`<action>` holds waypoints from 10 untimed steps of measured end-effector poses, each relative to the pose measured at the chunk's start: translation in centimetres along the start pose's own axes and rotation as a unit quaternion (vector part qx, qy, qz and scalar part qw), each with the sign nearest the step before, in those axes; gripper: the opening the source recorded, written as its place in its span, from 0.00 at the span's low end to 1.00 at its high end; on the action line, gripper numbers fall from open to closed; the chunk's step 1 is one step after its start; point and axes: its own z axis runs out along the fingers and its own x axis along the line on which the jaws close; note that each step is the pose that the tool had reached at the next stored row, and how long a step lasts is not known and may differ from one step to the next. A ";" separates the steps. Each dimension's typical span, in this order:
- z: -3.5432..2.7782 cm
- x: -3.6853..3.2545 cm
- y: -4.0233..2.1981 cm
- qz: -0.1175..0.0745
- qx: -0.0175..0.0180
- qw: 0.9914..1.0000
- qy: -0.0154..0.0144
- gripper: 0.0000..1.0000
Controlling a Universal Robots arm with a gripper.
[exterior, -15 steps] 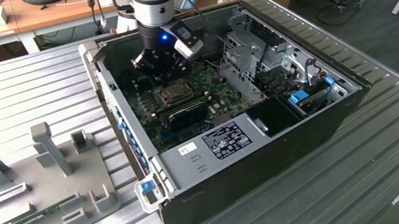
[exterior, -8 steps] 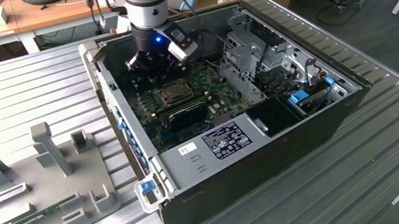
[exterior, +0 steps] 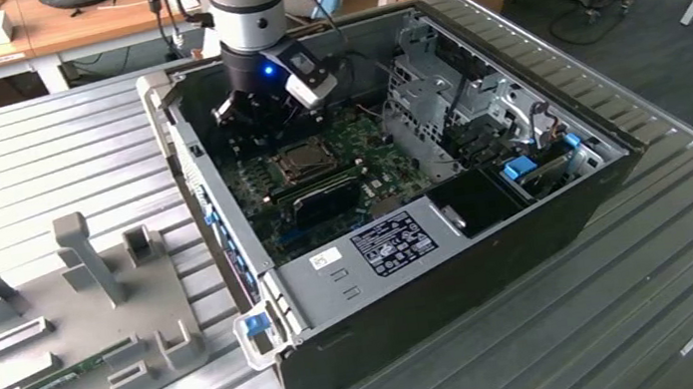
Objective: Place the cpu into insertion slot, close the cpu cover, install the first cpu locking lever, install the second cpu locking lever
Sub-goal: 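Install the first cpu locking lever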
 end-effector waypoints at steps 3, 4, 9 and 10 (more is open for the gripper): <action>-0.14 0.01 0.00 0.000 0.000 1.000 0.000 0.11; -0.24 0.00 0.00 0.000 0.000 1.000 0.000 0.11; -0.94 -0.02 0.04 0.000 0.000 1.000 0.000 0.11; -1.04 -0.02 0.04 0.000 0.000 1.000 0.000 0.11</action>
